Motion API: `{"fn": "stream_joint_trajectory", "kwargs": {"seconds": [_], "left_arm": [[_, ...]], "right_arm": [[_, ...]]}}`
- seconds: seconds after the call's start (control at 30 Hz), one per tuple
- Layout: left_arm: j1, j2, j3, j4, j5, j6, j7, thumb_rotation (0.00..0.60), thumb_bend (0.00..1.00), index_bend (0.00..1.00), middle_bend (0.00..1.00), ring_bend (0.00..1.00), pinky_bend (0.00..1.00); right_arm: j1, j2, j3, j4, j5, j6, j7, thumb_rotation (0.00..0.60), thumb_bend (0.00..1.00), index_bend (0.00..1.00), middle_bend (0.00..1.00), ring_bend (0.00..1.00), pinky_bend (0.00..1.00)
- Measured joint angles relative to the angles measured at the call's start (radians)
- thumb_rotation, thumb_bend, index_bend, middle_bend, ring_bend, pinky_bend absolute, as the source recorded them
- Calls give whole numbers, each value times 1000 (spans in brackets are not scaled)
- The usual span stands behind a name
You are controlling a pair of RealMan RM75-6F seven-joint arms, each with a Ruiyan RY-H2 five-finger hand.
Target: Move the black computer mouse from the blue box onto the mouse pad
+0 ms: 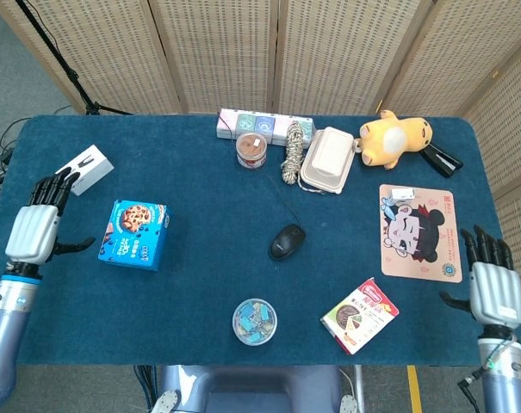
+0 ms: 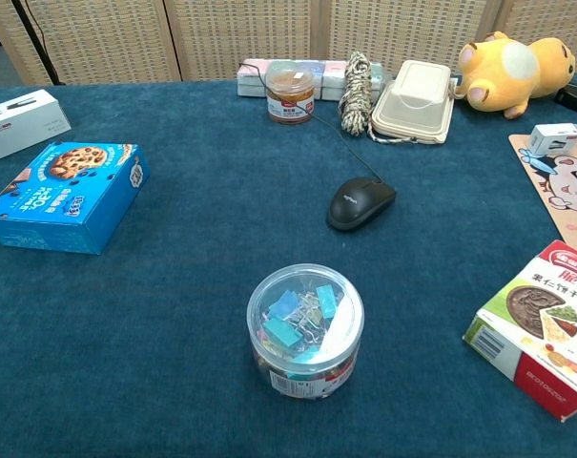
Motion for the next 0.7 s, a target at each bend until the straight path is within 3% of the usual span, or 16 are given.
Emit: {"fn": "stream_joint_trajectory", "kwargs": {"seconds": [0.27,0.7], "left_arm": [[94,116,17,-39,44,53,-108,600,21,0,0,0,0],[130,176,-10,-43,28,12,-229,600,22,0,0,0,0]], "right_arm": [[249,-218,100,30,202,-65,-244,600,0,0,0,0,0],[575,-594,202,403,296,-131,-339,600,0,0,0,0,0]]}}
